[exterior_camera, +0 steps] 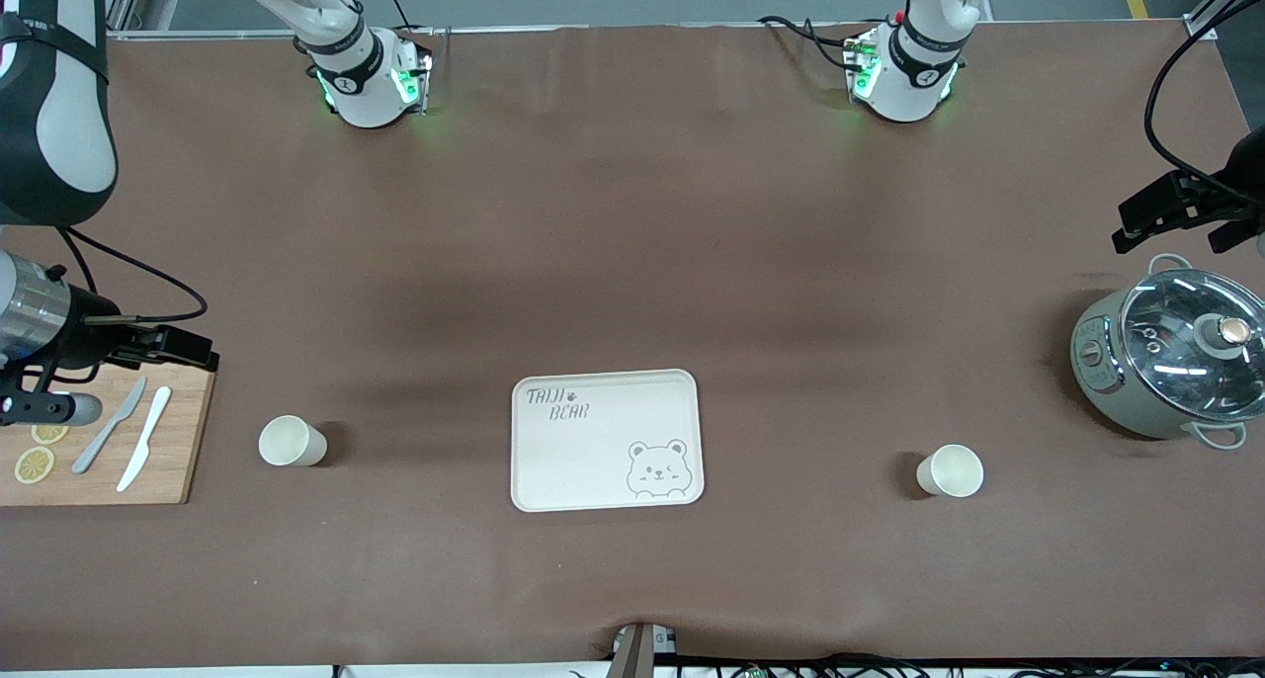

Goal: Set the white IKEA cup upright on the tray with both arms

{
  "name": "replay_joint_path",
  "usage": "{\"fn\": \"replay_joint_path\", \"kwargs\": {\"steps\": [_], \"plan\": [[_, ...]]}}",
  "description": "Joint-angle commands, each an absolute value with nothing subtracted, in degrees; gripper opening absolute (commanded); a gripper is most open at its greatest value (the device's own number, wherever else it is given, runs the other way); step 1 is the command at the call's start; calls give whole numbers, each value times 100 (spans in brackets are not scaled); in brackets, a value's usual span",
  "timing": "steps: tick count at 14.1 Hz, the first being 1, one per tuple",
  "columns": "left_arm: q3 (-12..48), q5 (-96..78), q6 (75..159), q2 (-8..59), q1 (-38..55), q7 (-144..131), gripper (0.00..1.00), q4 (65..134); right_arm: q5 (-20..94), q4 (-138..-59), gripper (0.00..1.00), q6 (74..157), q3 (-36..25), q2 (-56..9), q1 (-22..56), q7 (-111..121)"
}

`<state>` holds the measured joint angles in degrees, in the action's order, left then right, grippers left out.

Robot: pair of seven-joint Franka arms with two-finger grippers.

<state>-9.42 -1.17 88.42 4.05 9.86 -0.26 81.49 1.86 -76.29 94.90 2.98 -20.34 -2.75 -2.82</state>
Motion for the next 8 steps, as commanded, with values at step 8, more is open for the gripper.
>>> {"fn": "replay_joint_path", "kwargs": {"steps": [8], "plan": [[-949, -62, 8816, 405, 932, 105, 100, 8059, 123, -7682, 100, 9589, 281, -2083, -229, -387]]}}
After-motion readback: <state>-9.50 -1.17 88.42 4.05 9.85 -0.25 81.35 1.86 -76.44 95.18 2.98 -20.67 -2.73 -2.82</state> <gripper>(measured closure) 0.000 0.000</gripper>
